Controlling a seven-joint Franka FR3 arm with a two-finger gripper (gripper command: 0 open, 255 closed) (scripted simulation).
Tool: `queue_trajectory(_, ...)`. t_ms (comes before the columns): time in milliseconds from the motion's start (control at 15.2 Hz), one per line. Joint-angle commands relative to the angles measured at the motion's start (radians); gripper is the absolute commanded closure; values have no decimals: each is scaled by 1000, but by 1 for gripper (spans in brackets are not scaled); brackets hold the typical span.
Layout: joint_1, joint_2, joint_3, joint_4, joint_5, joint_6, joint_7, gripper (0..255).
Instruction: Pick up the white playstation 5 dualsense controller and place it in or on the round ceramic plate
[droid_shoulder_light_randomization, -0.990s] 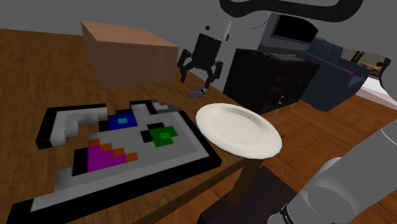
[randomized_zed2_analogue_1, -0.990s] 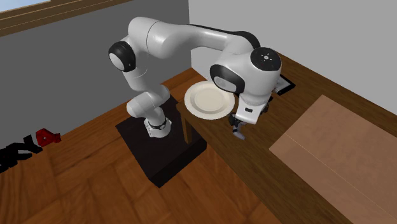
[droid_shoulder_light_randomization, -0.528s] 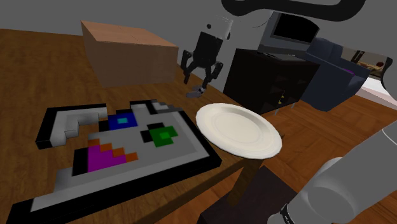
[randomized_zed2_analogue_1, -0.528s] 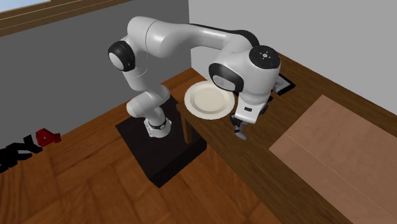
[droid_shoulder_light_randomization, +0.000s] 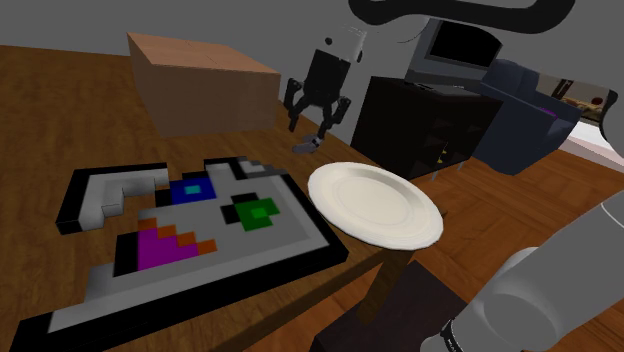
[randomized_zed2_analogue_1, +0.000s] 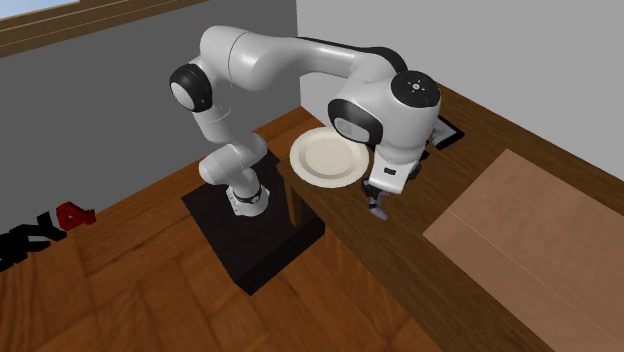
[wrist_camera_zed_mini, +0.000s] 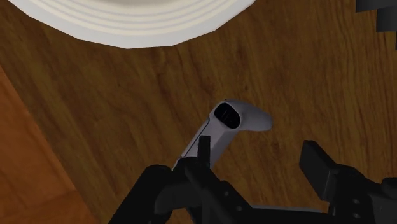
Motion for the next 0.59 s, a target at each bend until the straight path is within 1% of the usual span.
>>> queue_trajectory(0,3,13,3,13,2,-17,2,255)
queue_trajectory(132,3,19,2,47,0,-44,8,255)
queue_trajectory(198,2,14,1,32,0,-30,5,255)
queue_trajectory(264,2,14,1,32,0,-30,5,0)
queue_trajectory(330,1,41,41,75,-135,-63,131,0)
queue_trajectory(396,3,78,83,126,-271,-117,252,0)
queue_trajectory(462,9,107,108,162,-357,-162,327,0)
queue_trajectory(528,10,102,104,143,-356,-148,326,0)
